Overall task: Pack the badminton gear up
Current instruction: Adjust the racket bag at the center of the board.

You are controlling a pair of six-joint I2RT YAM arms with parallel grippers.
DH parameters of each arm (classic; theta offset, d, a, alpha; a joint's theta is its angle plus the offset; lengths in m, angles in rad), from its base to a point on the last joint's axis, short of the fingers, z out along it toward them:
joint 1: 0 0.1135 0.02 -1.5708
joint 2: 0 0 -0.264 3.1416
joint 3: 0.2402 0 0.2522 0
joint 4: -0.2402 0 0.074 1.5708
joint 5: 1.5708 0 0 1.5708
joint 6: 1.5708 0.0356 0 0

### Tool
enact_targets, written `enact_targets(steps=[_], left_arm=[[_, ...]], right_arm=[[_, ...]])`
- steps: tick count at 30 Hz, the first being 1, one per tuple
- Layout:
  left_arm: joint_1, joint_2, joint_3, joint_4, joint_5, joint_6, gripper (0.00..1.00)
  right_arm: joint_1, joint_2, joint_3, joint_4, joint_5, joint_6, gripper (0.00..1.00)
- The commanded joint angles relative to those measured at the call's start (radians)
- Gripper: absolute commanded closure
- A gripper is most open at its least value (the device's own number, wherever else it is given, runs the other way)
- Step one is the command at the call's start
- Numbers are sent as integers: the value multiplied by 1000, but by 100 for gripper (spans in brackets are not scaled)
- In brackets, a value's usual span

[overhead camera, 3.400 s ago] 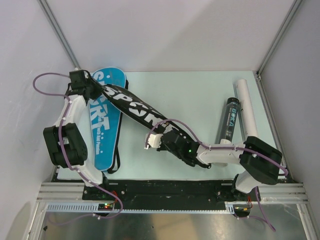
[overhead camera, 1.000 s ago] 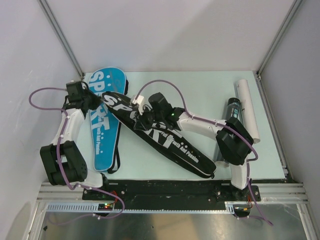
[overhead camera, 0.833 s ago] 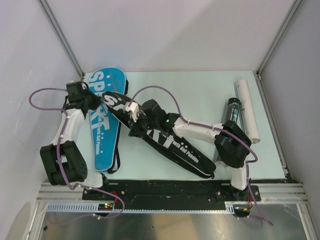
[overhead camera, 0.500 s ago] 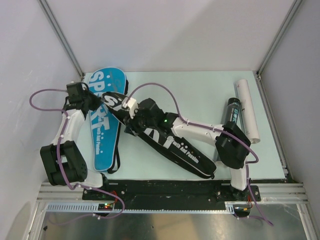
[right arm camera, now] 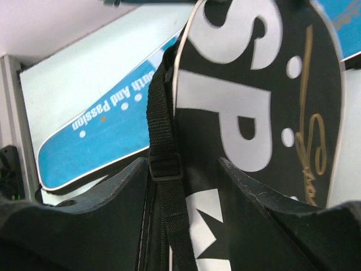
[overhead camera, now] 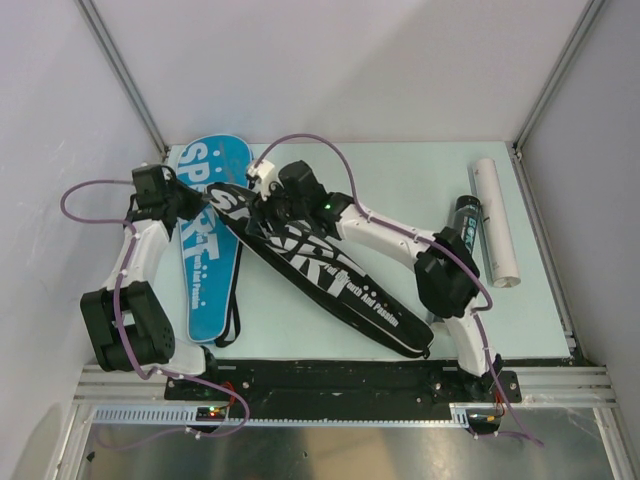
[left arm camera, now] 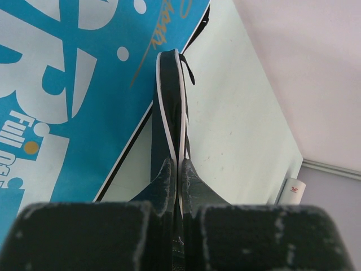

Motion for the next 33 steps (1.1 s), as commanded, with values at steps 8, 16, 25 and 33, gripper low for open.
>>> enact_targets(steps=[8,16,25,33], left_arm=[[8,-34,-17,60,88,-45,100],[40,-40,-30,71,111,-86,100],[50,-42,-29,83,114,-97,100],[51,-50,-32,88,119,-113,100]], right_arm=[[52,82,110,-77,-141,-7,59],[99,-4,52,-46,-164,-55,69],[146,-13,13,-29,-138,-28,69],[185,20,-2,-22,-41,-2,68]])
